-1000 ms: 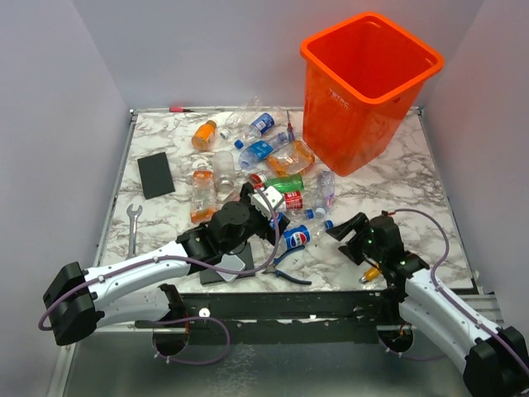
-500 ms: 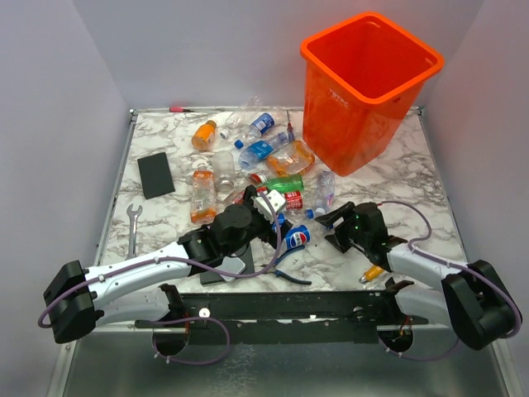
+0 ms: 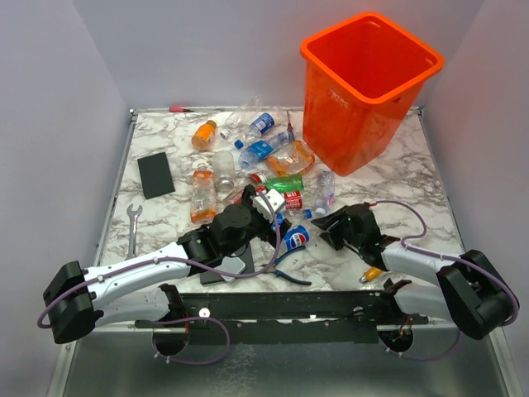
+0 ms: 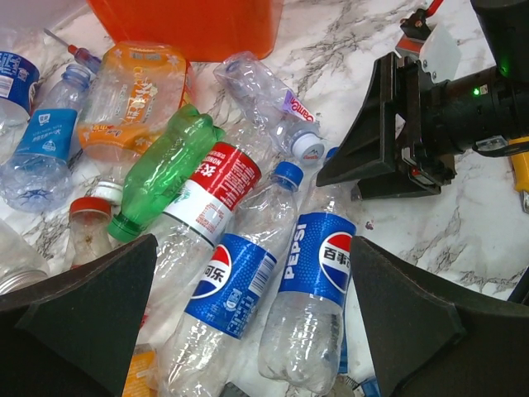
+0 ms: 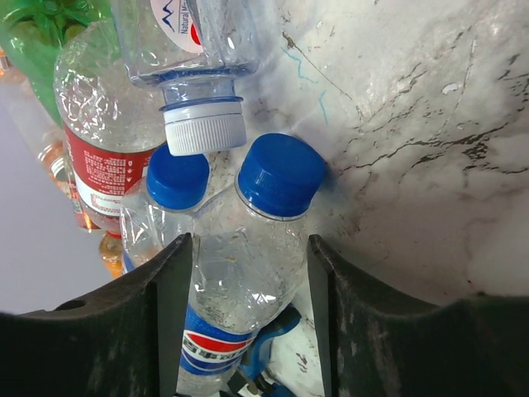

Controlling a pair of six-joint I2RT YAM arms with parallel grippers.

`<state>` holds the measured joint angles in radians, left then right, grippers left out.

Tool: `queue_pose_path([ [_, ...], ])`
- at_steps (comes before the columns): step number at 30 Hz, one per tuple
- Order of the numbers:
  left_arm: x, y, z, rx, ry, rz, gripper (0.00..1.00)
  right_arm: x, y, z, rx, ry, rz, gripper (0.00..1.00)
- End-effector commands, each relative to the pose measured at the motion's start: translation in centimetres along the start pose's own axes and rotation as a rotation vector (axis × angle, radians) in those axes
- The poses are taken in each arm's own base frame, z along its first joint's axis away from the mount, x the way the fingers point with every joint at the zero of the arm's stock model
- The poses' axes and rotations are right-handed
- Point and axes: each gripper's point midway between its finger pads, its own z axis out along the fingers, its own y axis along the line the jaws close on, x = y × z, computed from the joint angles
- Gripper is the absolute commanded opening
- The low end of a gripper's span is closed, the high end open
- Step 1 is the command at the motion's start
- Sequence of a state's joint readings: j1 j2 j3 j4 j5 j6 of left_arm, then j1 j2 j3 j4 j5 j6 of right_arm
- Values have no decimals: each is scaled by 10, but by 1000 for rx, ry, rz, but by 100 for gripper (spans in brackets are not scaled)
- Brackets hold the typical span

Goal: Put the plastic bottles in the bin
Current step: Pick up the plastic bottle at the center of the board.

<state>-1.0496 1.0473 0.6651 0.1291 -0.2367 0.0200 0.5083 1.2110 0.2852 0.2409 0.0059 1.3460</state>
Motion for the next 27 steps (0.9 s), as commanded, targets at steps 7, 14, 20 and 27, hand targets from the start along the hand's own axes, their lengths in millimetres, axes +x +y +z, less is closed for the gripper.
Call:
queue_pose_path([
  [7, -5, 4, -1, -30, -13, -5, 99, -23, 3, -25, -15, -142, -93, 36],
  [14, -21, 11, -9, -56, -91, -41, 99, -46, 40, -69, -108, -246, -202, 31],
  [20, -39, -39, -29, 249, -173, -34, 99, -53, 98, -106, -202, -249, -538, 31],
  [27, -30, -99, -44, 600, -91, -55, 99, -50, 132, -135, -206, -164, -852, 31],
])
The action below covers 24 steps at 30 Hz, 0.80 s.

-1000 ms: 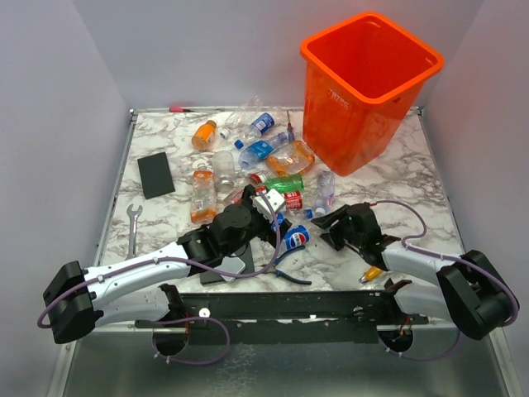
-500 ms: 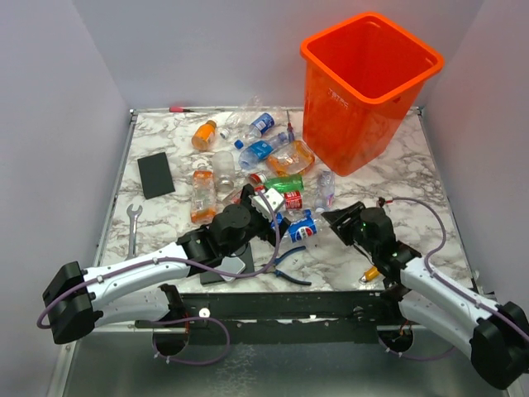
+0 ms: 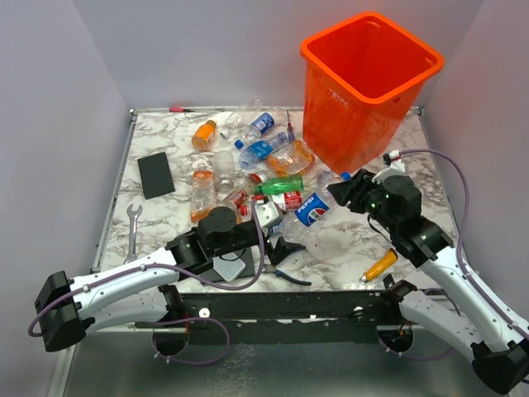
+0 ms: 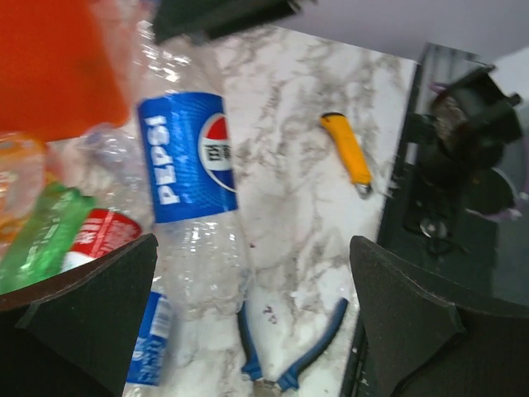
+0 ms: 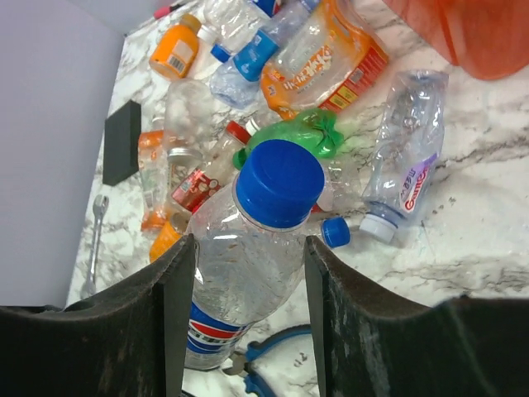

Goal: Put the plastic bottles in the bin
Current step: Pick up the plastic bottle at the center of the board, then place the plastic bottle in the trash bin.

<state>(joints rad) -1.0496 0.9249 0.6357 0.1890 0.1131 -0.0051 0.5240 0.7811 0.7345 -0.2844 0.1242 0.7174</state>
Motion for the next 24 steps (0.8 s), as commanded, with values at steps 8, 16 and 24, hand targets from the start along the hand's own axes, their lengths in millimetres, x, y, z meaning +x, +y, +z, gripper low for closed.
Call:
queue_pose_path([
  [8, 23, -33, 16, 196, 113, -104, 99, 10, 45, -29, -240, 203, -321, 30],
  [16, 27, -15, 25, 123, 111, -155, 99, 2, 82, -41, -418, 165, -275, 29],
  [24, 31, -28, 31, 200, 116, -207, 99, -8, 92, -42, -483, 67, -221, 29],
])
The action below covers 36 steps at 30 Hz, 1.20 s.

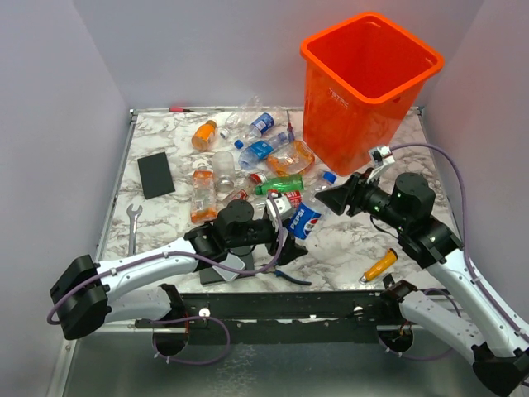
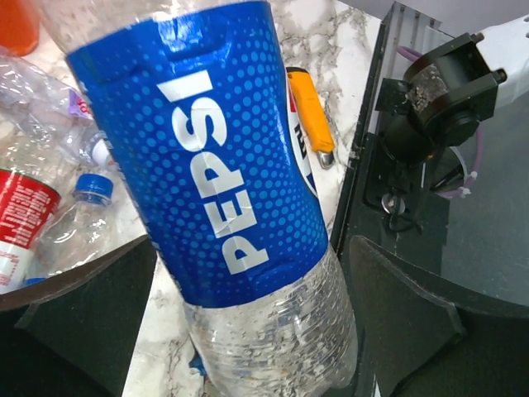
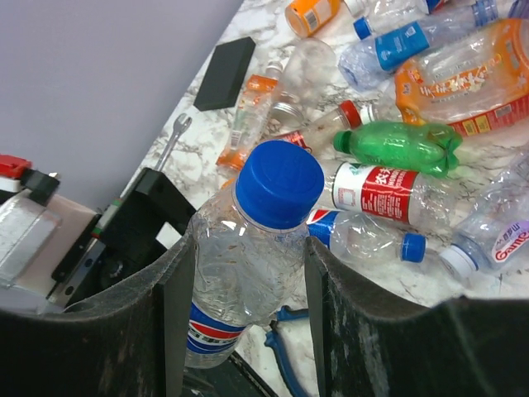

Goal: Put the plastic bottles in the bin
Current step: Place the plastic bottle in the trash bin.

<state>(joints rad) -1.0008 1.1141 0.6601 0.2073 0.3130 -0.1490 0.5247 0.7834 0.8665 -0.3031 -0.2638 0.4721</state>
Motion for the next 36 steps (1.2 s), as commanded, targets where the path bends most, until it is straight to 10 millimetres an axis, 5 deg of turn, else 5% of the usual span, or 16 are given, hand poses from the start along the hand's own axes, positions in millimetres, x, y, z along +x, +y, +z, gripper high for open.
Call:
queue_pose_path([
  [1, -13, -11, 6, 67, -30, -18, 99, -12, 20, -1, -103, -80, 9, 29],
  [4, -11, -11, 7, 70, -20, -18, 93, -12, 23, -1, -119, -78, 1, 29],
  [8, -7, -8, 10, 60, -1, -17, 68, -12, 26, -2, -131, -68, -16, 33],
  [11, -7, -4, 11, 44, -2, -13, 50, -13, 28, -3, -137, -54, -32, 53],
  [14, -10, 0, 9, 12, -25, -7, 43, -18, 31, -9, -123, -44, -39, 77],
  [18, -24, 7, 1, -37, -126, 9, 38, -42, 34, -27, -86, -149, -24, 86],
  [23, -43, 6, -18, -55, -289, 49, 34, -72, 39, -39, -87, -315, 98, 87],
  [36, -50, -3, -28, -31, -361, 96, 31, -115, 107, -5, -409, -309, 137, 77],
])
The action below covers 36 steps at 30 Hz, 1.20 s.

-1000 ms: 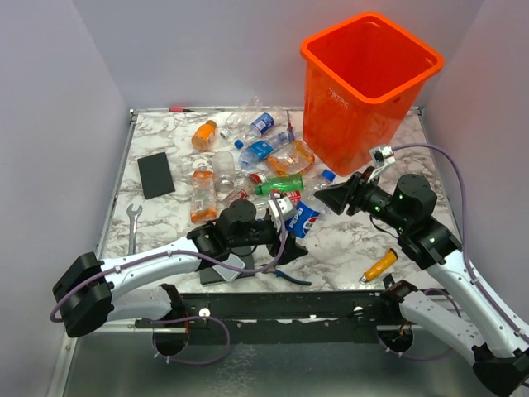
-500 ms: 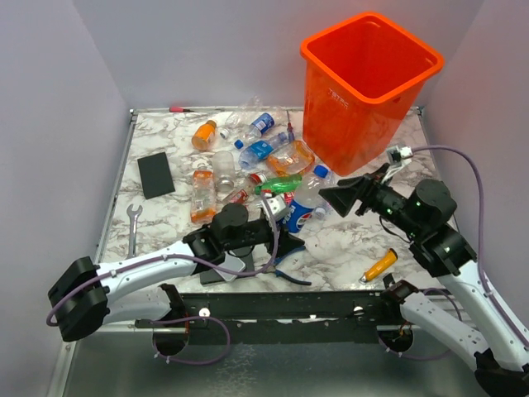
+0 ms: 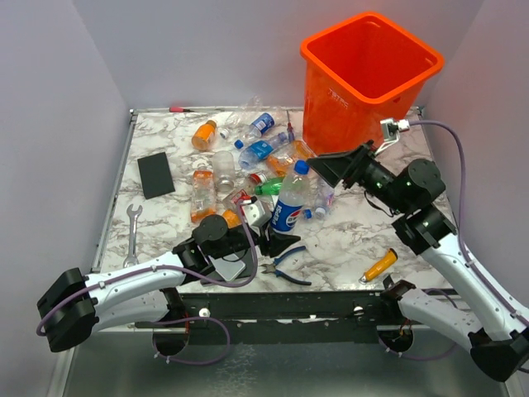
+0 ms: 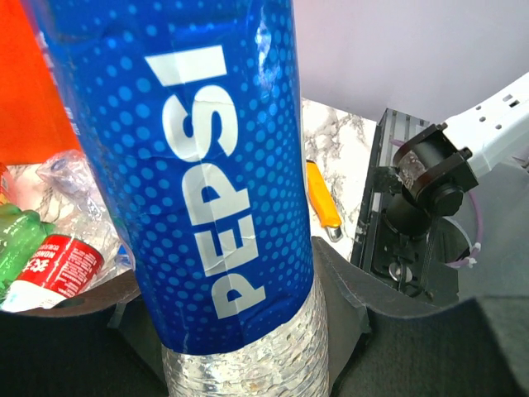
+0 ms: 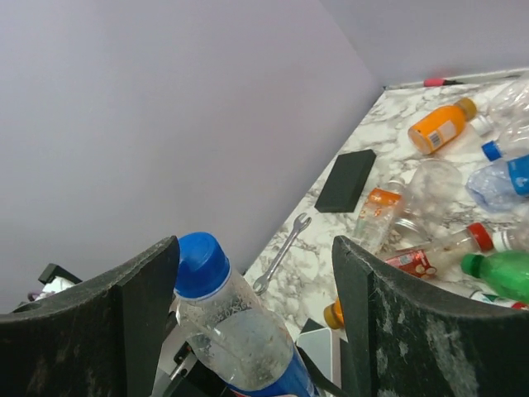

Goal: Put the plastic bottles in the bin
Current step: Place the plastic bottle in the trash bin.

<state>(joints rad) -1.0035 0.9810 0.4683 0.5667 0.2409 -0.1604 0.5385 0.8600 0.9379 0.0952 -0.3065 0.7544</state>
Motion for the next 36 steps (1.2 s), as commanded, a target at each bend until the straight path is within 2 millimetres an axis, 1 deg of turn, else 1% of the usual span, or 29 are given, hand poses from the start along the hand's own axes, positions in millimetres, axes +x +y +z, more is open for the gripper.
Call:
queue_pose_path([
  [1, -16, -1, -1, -6, -66, 24, 31, -15, 43, 10, -154, -6, -20, 77],
  [3, -17, 0, -1, -9, -70, 25, 31, -8, 47, 17, -159, 30, -35, 77],
  [6, -19, 0, -2, -10, -73, 26, 31, 6, 46, 29, -105, 87, -70, 77],
  [9, -20, 0, -2, -12, -75, 26, 31, 15, 45, 35, -75, 104, -98, 74],
  [10, -20, 0, -2, -14, -76, 26, 31, 19, 42, 36, -59, 112, -98, 72],
  [11, -19, 0, -2, -14, -76, 26, 31, 23, 37, 36, -33, 127, -97, 70],
  [15, -22, 0, -3, -15, -82, 29, 31, 29, 21, 37, 43, 149, -101, 60],
  [19, -22, 0, -3, -16, -84, 29, 31, 34, 13, 37, 76, 165, -104, 50],
  [21, -22, 0, -3, -16, -83, 31, 31, 35, 13, 37, 81, 170, -105, 43],
  [23, -22, 1, -3, -22, -83, 29, 31, 35, 13, 37, 80, 167, -106, 32],
  [24, -21, 2, -3, -26, -79, 27, 35, 34, 14, 37, 74, 163, -107, 27],
  [25, -21, 3, -3, -33, -77, 25, 42, 32, 17, 36, 64, 159, -109, 21],
  [26, -21, 4, -2, -38, -75, 24, 55, 30, 19, 36, 60, 154, -112, 15],
  [27, -21, 6, -3, -46, -72, 23, 68, 26, 22, 35, 56, 146, -118, 5],
  [28, -22, 7, -3, -55, -71, 22, 80, 20, 24, 34, 61, 136, -128, 1],
  [29, -23, 9, -4, -69, -72, 21, 96, 13, 26, 31, 69, 123, -143, 0],
  [30, -24, 11, -5, -81, -74, 23, 99, 4, 29, 29, 80, 105, -168, 0],
  [32, -28, 14, -8, -106, -87, 29, 99, -23, 37, 22, 111, 56, -235, 0],
  [36, -39, 25, -17, -180, -128, 46, 99, -102, 58, -1, 221, -112, -393, 0],
])
